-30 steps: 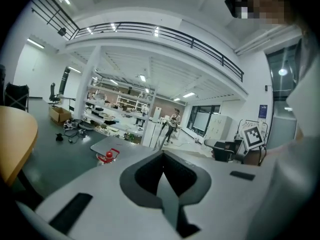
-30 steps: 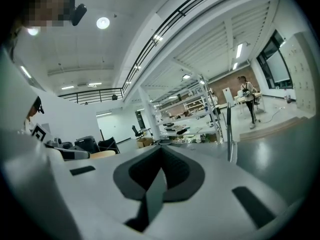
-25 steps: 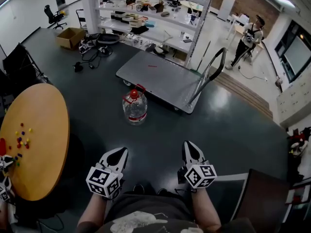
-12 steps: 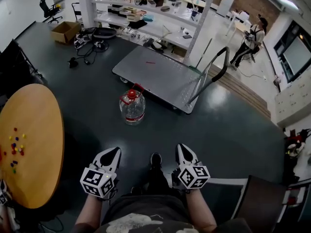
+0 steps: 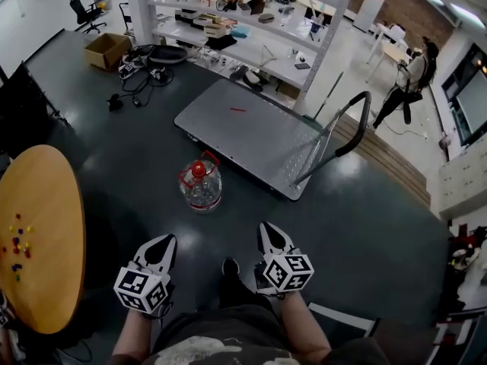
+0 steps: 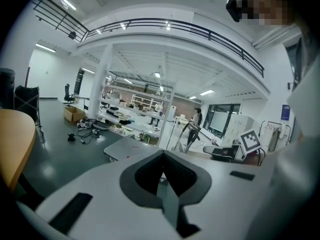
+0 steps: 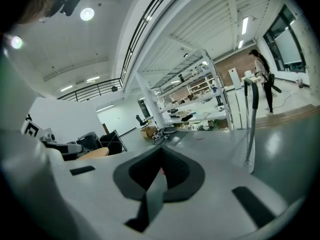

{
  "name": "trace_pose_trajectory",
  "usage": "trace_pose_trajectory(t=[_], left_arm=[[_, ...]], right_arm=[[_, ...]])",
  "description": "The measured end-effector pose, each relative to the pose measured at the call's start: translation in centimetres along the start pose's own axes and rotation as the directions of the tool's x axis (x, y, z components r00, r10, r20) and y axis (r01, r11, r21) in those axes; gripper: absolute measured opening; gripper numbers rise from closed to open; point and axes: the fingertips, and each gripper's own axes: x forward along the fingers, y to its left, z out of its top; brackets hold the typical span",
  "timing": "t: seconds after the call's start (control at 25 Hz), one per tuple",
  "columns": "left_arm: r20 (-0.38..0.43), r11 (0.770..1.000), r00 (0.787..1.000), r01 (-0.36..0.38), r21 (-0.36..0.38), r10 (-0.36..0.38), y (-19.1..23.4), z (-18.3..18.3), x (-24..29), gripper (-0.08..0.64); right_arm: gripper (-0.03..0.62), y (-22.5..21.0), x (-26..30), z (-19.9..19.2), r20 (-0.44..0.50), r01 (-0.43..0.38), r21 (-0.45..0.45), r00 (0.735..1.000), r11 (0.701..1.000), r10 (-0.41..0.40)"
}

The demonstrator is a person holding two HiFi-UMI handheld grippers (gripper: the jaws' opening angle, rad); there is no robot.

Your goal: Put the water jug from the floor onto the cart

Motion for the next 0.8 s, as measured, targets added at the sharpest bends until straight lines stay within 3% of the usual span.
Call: trace_pose_trajectory(t=[0.2, 0.4, 0.68, 0.8], left_arm=[[0.005, 1.000, 1.000, -0.024, 0.019, 0.023, -1.1, 2.6, 5.0, 0.008], [-0.013, 0.995, 0.995, -0.103, -0.014, 0.103, -0.9, 3.5, 8.2, 0.008], [-0.031, 0.992, 0.992, -0.127, -0.018, 0.126, -0.7, 3.3, 8.9, 0.008], [-0.029, 0.991, 0.992, -0.125, -0.039, 0.124, 0.5, 3.3, 9.3, 0.008]], right_arm=[[-0.011, -5.3, 3.3, 2.8, -0.033, -0.005, 0.013, 0.999, 1.000, 0.005], [-0.011, -8.7, 6.2, 4.6, -0.063, -0.032, 0.016, 0.997, 0.999, 0.033], [-0.011, -7.5, 9.1, 3.8, -0.065, -0.121, 0.119, 0.990, 0.986, 0.129], [-0.011, -6.7, 9.9, 3.6, -0.084, -0.117, 0.090, 0.989, 0.989, 0.124]])
